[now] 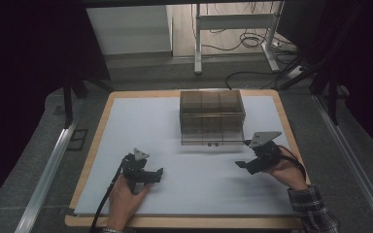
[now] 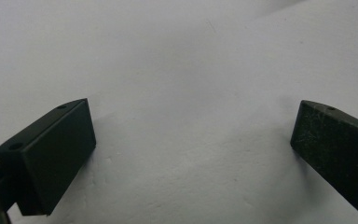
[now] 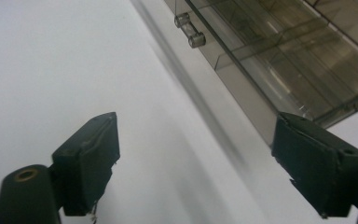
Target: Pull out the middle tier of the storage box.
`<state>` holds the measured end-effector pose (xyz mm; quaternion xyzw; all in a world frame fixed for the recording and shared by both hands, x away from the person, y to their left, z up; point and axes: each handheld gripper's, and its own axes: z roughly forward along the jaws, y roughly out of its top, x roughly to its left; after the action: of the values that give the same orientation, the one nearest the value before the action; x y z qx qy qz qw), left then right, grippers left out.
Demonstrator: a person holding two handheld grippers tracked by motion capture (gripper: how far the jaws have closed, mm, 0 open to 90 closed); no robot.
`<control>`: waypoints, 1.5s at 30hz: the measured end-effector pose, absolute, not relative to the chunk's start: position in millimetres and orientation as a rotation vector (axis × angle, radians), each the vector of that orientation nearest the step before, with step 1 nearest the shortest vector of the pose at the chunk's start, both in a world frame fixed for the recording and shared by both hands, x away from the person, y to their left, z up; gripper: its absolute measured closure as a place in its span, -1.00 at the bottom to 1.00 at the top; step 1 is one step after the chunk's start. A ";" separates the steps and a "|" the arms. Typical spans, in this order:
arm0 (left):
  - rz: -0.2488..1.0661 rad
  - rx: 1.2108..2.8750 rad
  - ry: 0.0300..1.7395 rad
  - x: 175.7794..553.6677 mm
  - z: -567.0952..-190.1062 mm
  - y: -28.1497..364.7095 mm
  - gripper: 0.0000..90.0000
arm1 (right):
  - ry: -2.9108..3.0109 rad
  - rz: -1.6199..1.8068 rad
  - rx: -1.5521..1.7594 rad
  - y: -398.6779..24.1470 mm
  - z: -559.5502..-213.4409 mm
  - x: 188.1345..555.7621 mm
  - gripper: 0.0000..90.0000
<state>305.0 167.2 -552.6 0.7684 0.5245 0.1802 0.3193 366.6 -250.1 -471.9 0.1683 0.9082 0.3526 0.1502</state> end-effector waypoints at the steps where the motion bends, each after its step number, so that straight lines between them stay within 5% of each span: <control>1: 0.474 2.021 1.379 305.0 -552.6 167.2 -1.00 | 2.608 1.013 0.491 -251.4 -472.8 365.8 -0.70; 13: 0.473 2.020 1.378 305.0 -552.7 167.2 -1.00 | 2.550 1.004 0.657 -268.7 -482.7 354.6 -0.95; 45: 0.474 2.020 1.378 305.0 -552.6 167.4 -1.00 | 2.553 0.995 0.805 -299.1 -530.1 332.6 -1.00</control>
<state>305.0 167.4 -552.6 0.7684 0.5242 0.1802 0.3199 332.6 -299.1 -530.1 0.2792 0.8848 0.3448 0.1424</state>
